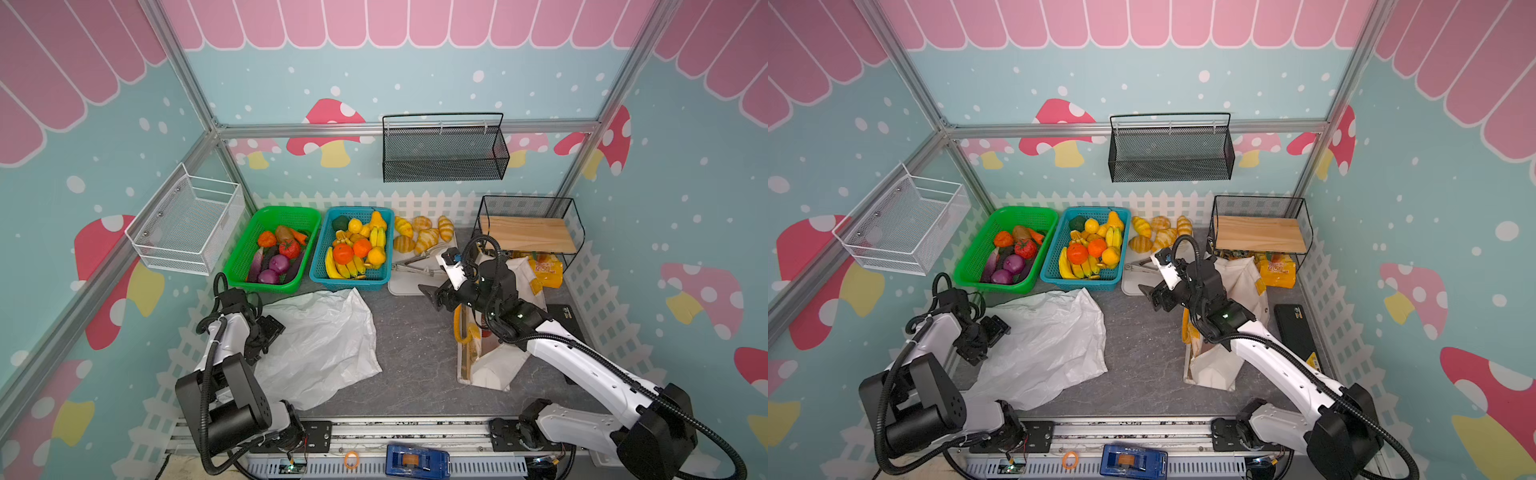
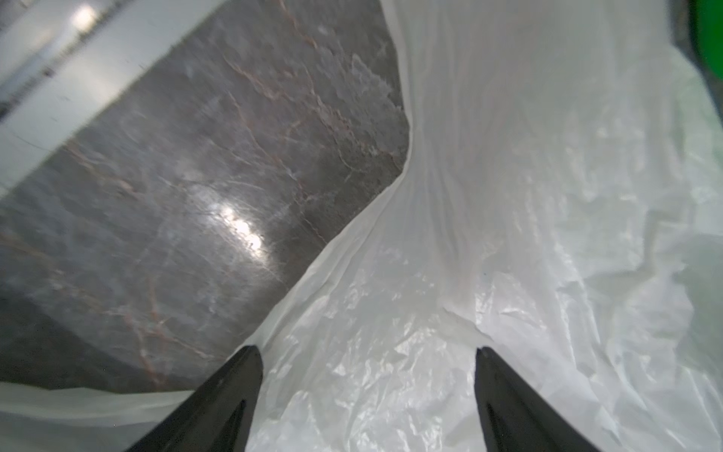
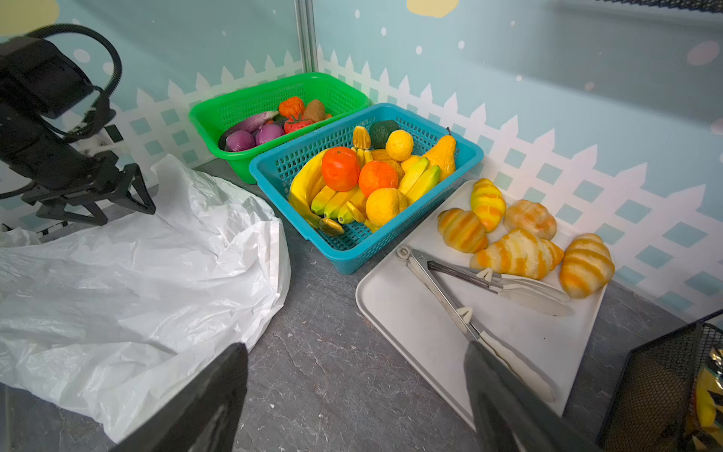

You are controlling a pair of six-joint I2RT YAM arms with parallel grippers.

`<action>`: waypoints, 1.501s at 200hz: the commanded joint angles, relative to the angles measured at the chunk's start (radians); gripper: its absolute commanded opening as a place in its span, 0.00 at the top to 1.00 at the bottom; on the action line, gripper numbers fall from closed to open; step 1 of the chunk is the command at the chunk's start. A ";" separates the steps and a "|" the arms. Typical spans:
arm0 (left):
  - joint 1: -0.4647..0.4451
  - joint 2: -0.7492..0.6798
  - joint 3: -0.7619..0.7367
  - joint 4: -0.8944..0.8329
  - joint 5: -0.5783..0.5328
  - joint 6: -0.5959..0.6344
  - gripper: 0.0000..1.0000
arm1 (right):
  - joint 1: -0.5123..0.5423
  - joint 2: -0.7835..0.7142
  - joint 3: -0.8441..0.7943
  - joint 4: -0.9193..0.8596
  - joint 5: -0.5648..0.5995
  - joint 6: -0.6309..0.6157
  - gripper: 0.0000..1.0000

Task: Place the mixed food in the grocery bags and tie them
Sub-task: 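Release the tote bag with the left gripper and move it to the white plastic bag, then grasp the white plastic bag's edge with the left gripper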

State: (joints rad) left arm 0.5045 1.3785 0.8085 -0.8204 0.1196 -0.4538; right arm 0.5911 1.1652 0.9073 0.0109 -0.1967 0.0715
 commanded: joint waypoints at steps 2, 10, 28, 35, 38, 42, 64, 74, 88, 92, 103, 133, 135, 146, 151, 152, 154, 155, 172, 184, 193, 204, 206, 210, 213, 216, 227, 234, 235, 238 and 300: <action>-0.005 0.019 0.012 0.018 0.085 0.029 0.30 | 0.005 -0.025 -0.015 0.034 -0.017 -0.017 0.12; -0.015 0.018 0.010 0.023 0.097 0.030 0.38 | 0.005 -0.024 -0.015 0.034 -0.014 -0.016 0.12; -0.047 0.007 0.003 0.035 0.131 0.028 0.57 | 0.006 -0.022 -0.010 0.029 -0.007 -0.015 0.12; -0.072 0.000 0.003 0.035 0.140 0.029 0.65 | 0.006 -0.023 -0.007 0.026 -0.001 -0.015 0.12; -0.082 -0.003 0.003 0.035 0.145 0.029 0.68 | 0.005 -0.024 -0.008 0.025 0.000 -0.016 0.12; -0.097 -0.008 0.002 0.035 0.150 0.030 0.71 | 0.006 -0.025 -0.007 0.021 0.003 -0.015 0.12; -0.178 -0.045 -0.004 0.036 0.186 0.015 0.90 | 0.005 -0.025 0.002 -0.004 0.024 -0.020 0.12; -0.221 -0.066 -0.008 0.037 0.211 -0.004 0.96 | 0.005 -0.025 0.006 -0.016 0.032 -0.021 0.12; -0.289 -0.110 -0.022 0.056 0.269 -0.046 1.00 | 0.006 -0.022 0.012 -0.032 0.043 -0.019 0.12; -0.310 -0.125 -0.029 0.065 0.287 -0.060 1.00 | 0.004 -0.021 0.013 -0.035 0.044 -0.019 0.12; -0.365 -0.161 -0.040 0.084 0.321 -0.095 1.00 | 0.005 -0.018 0.017 -0.042 0.049 -0.017 0.12; -0.462 -0.240 -0.024 0.080 0.263 -0.090 0.95 | 0.005 0.002 0.033 -0.060 0.041 -0.008 0.12; -0.462 -0.244 -0.022 0.075 0.243 -0.087 0.93 | 0.006 0.003 0.033 -0.061 0.039 -0.007 0.12; -0.461 -0.261 -0.020 0.057 0.113 -0.072 0.72 | 0.005 0.010 0.037 -0.060 0.031 -0.002 0.12; -0.459 -0.264 -0.020 0.053 0.056 -0.068 0.63 | 0.006 0.013 0.040 -0.060 0.026 0.001 0.12; -0.459 -0.264 -0.020 0.052 0.046 -0.068 0.61 | 0.006 0.014 0.041 -0.059 0.025 0.003 0.12; -0.459 -0.263 -0.021 0.051 0.028 -0.068 0.59 | 0.006 0.014 0.042 -0.059 0.022 0.003 0.12; -0.459 -0.263 -0.021 0.051 0.020 -0.068 0.57 | 0.005 0.014 0.042 -0.059 0.020 0.004 0.12; -0.424 -0.247 -0.042 0.082 -0.033 -0.088 0.39 | 0.006 0.018 0.045 -0.057 0.002 0.019 0.12; -0.382 -0.232 -0.064 0.121 -0.024 -0.115 0.28 | 0.005 0.014 0.039 -0.052 -0.003 0.027 0.12; -0.353 -0.224 -0.074 0.142 -0.015 -0.136 0.20 | 0.004 0.011 0.032 -0.049 -0.001 0.031 0.12; -0.336 -0.218 -0.088 0.170 -0.001 -0.152 0.14 | 0.006 0.007 0.024 -0.049 0.002 0.031 0.12; -0.335 -0.217 -0.091 0.176 0.001 -0.153 0.13 | 0.006 0.006 0.023 -0.050 0.003 0.032 0.12; -0.335 -0.215 -0.097 0.182 0.000 -0.158 0.05 | 0.005 0.004 0.021 -0.049 0.005 0.030 0.12; -0.335 -0.213 -0.103 0.188 0.001 -0.163 0.03 | 0.005 0.004 0.019 -0.049 0.005 0.029 0.12; -0.335 -0.209 -0.110 0.197 0.005 -0.167 0.03 | 0.005 0.002 0.017 -0.049 0.007 0.028 0.12; -0.335 -0.195 -0.138 0.228 0.035 -0.181 0.01 | 0.005 -0.002 0.013 -0.050 0.012 0.022 0.12; -0.336 -0.182 -0.154 0.242 0.053 -0.189 0.01 | 0.005 -0.003 0.011 -0.051 0.013 0.018 0.12; -0.336 -0.180 -0.156 0.244 0.053 -0.190 0.01 | 0.005 -0.003 0.010 -0.051 0.014 0.017 0.12; -0.337 -0.174 -0.163 0.250 0.057 -0.192 0.01 | 0.005 -0.003 0.011 -0.052 0.015 0.015 0.12; -0.469 -0.213 -0.217 0.250 0.126 -0.242 0.17 | 0.005 -0.024 -0.015 -0.055 0.038 -0.010 0.12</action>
State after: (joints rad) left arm 0.0902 1.2304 0.6025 -0.5804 0.2119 -0.6579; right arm 0.5911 1.1667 0.9134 -0.0380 -0.1726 0.0860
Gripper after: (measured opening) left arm 0.867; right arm 0.879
